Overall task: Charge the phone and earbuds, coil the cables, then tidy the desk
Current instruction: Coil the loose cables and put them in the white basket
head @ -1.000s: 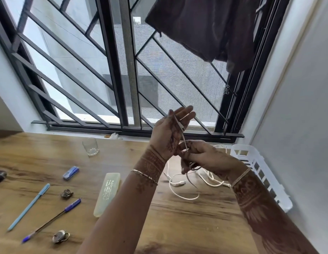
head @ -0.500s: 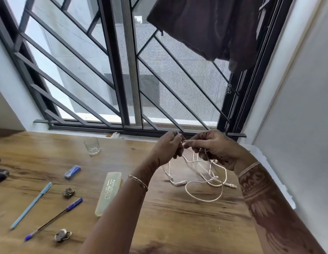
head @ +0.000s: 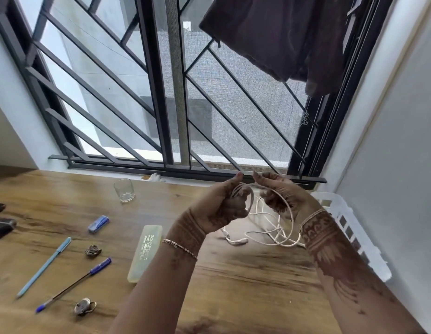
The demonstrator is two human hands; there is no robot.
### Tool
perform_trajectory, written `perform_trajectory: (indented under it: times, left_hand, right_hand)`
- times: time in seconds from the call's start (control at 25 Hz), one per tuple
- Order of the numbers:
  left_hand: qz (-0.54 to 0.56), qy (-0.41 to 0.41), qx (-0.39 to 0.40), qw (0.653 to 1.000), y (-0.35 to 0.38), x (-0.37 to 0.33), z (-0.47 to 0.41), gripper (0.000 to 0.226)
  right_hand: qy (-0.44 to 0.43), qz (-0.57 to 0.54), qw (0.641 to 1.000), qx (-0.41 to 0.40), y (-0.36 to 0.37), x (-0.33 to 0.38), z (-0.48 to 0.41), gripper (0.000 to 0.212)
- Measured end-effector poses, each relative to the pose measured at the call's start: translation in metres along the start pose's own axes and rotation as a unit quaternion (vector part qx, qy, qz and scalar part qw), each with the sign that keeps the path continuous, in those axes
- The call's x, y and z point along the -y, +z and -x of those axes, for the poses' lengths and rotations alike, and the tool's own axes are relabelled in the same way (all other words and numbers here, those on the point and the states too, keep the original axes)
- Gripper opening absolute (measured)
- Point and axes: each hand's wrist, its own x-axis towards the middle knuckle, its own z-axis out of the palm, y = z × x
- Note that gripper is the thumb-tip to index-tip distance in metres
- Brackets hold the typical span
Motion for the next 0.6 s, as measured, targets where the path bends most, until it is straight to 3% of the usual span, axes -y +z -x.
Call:
perform_trajectory:
  times: [0.12, 0.24, 0.48, 0.6]
  left_hand:
    - [0.147, 0.023, 0.01, 0.989, 0.004, 0.0, 0.0, 0.03]
    - [0.196, 0.027, 0.011, 0.98, 0.003, -0.001, 0.0, 0.023]
    - [0.165, 0.014, -0.064, 0.984, -0.007, -0.009, 0.002, 0.027]
    - [0.135, 0.012, -0.095, 0.986, -0.005, -0.009, 0.0, 0.03]
  right_hand:
    - [0.021, -0.052, 0.993, 0.101, -0.005, -0.018, 0.0, 0.023]
    - [0.018, -0.063, 0.988, 0.138, -0.01, -0.023, 0.001, 0.031]
    - [-0.011, 0.038, 0.992, 0.117, -0.011, -0.006, 0.004, 0.049]
    - [0.015, 0.062, 0.99, 0.123, -0.008, 0.0, 0.006, 0.036]
